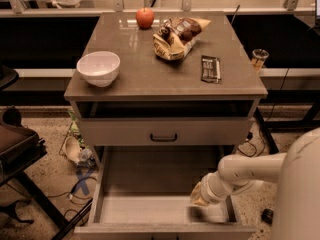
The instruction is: Open middle drawer
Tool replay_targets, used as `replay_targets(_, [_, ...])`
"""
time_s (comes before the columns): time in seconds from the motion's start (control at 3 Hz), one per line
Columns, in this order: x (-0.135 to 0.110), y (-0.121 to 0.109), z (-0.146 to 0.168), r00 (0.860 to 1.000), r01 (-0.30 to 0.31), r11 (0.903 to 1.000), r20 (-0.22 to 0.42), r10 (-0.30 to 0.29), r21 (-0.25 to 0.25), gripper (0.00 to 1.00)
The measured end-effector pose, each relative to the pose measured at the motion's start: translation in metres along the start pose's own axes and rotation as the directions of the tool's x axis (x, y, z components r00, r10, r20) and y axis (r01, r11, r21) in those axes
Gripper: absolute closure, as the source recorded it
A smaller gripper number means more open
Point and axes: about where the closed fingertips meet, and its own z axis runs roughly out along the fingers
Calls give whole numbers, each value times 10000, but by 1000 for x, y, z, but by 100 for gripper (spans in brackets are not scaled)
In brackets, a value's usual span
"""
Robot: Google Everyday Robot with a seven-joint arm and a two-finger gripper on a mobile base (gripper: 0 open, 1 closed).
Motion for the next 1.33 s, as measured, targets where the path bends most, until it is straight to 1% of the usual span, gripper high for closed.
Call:
replay_targets(0.33, [29,27,2,9987,-410,9988,289,418,-253,100])
replay_targets(0.67, [56,61,-3,9949,-874,9952,467,894,-438,100])
replay_targets(1.0, [67,70,-6,9936,-976,9940,528,1001,-495,100])
replay_targets(1.33, [88,92,-19,9925,-928,9942,747,967,-544,97])
